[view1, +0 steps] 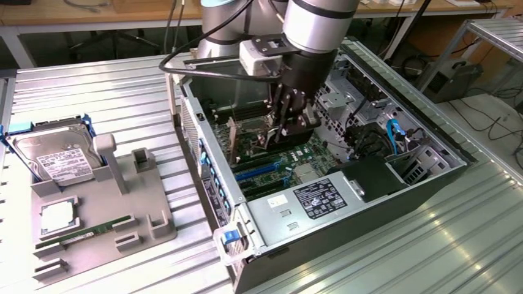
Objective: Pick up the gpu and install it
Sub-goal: 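Insert the gpu into the slot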
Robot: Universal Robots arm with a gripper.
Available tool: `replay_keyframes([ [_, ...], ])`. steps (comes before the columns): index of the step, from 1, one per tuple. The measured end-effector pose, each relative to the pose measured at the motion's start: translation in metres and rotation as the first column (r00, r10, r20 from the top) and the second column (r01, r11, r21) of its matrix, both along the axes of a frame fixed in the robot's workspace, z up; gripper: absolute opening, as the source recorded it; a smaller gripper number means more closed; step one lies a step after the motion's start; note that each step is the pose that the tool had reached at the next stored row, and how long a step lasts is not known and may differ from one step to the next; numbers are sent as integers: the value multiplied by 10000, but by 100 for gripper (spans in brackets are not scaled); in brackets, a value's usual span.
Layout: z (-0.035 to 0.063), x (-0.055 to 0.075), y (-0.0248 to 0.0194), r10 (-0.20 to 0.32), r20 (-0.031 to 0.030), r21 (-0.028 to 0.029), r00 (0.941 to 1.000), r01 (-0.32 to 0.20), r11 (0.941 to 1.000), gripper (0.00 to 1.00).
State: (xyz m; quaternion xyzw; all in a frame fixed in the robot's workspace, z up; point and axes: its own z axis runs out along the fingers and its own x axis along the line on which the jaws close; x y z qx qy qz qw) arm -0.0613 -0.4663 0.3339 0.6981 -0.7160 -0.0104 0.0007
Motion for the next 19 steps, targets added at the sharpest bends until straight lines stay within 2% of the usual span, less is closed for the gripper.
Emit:
replay_keyframes([
  [2, -58, -21, 42, 77, 18, 2, 10000, -77, 10000, 26],
  [7, -162, -88, 80, 126, 39, 2, 9999, -126, 9999, 26],
  [19, -354, -102, 84, 220, 41, -12, 9997, -220, 9998, 26],
])
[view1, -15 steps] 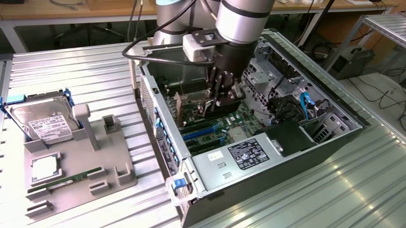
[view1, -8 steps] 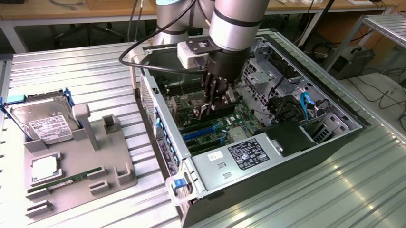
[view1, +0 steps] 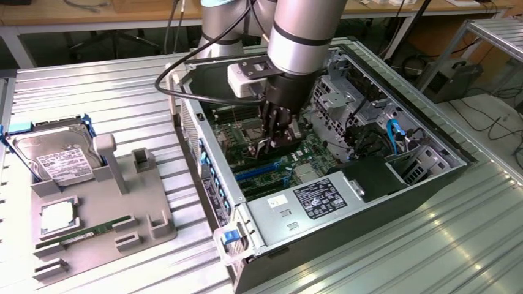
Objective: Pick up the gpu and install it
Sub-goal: 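Insert the gpu into the slot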
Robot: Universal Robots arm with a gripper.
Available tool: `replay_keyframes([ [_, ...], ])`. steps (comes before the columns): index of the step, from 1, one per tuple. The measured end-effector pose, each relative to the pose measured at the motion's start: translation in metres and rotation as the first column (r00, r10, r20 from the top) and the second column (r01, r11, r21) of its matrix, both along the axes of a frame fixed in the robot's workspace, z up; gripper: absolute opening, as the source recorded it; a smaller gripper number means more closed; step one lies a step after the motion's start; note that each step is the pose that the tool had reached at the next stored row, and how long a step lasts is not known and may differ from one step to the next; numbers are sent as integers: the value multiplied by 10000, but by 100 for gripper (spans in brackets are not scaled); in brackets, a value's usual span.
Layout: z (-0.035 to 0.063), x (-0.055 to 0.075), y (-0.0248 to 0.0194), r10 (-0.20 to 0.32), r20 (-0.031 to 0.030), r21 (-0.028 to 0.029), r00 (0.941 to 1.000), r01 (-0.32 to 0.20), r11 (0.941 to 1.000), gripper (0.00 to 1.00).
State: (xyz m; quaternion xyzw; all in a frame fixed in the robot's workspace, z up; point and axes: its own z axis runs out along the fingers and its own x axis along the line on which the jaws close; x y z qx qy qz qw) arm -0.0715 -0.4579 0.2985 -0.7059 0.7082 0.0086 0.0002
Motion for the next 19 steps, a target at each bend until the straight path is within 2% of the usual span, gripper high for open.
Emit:
replay_keyframes([
  [12, -103, -17, -18, 164, -20, -5, 9999, -164, 9999, 26],
  [19, -221, -25, -8, 177, -31, -5, 9998, -177, 9998, 26],
])
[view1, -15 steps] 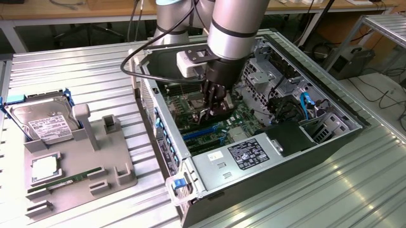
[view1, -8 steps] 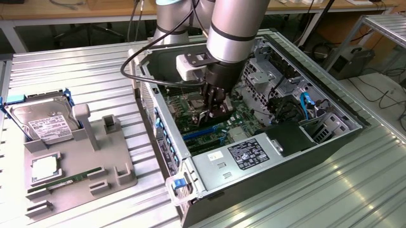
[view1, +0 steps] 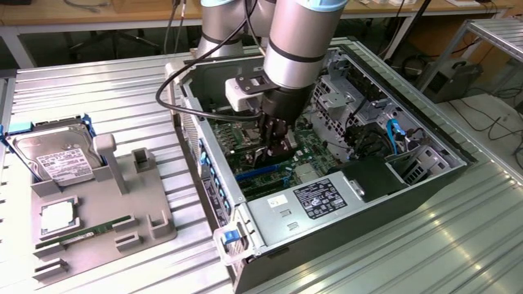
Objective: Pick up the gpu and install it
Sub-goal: 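Insert the gpu into the slot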
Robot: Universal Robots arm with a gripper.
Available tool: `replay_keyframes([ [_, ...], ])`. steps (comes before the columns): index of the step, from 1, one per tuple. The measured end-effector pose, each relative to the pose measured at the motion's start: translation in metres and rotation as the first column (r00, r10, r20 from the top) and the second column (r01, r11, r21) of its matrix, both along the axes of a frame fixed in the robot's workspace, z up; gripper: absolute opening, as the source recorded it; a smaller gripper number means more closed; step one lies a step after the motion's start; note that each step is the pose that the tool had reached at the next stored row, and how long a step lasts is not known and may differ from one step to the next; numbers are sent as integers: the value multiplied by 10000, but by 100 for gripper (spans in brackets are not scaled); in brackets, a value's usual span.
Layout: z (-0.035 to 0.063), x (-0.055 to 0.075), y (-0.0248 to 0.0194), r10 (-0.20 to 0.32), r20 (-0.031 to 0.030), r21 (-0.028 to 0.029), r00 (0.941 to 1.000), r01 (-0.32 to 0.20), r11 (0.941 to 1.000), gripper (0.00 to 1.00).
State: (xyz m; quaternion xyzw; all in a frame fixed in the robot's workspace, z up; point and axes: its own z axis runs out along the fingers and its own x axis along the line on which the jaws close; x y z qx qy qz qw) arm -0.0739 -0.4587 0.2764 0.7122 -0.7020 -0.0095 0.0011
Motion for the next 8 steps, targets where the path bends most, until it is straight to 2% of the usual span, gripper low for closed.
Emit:
replay_keyframes([
  [5, -35, -2, 31, 2, -54, 0, 10000, -2, 10000, 26],
  [8, -52, -3, 37, 0, -132, 0, 9999, 0, 10000, 26],
])
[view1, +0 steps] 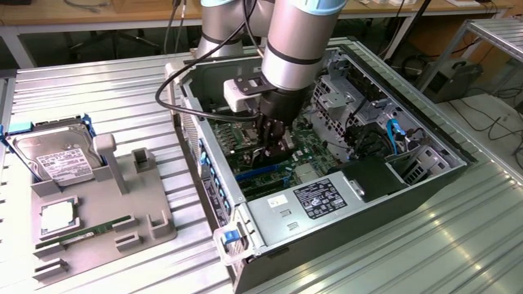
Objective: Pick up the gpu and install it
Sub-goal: 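Insert the gpu into the slot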
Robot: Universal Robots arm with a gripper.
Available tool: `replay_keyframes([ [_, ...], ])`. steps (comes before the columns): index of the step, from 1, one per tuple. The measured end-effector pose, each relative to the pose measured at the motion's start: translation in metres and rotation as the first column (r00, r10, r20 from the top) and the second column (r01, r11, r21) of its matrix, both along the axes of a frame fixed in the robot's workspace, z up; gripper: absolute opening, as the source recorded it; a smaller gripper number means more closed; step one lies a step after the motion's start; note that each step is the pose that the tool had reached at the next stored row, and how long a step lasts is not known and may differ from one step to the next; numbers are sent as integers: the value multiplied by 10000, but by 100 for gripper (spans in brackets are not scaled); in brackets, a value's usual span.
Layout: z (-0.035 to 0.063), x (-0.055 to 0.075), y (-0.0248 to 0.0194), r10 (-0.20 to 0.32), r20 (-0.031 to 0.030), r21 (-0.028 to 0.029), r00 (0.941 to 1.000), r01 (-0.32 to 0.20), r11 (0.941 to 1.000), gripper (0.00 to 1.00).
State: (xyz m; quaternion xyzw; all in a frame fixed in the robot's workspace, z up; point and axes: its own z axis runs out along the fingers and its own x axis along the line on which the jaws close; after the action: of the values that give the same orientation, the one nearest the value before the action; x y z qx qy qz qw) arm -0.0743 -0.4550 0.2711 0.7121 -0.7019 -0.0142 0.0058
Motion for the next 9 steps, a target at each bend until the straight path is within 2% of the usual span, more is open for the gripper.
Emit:
replay_keyframes([
  [4, -34, 1, 0, 1, -53, 0, 10000, -1, 10000, 26],
  [9, -82, 0, -1, 1, -147, -5, 9999, -1, 10000, 26],
])
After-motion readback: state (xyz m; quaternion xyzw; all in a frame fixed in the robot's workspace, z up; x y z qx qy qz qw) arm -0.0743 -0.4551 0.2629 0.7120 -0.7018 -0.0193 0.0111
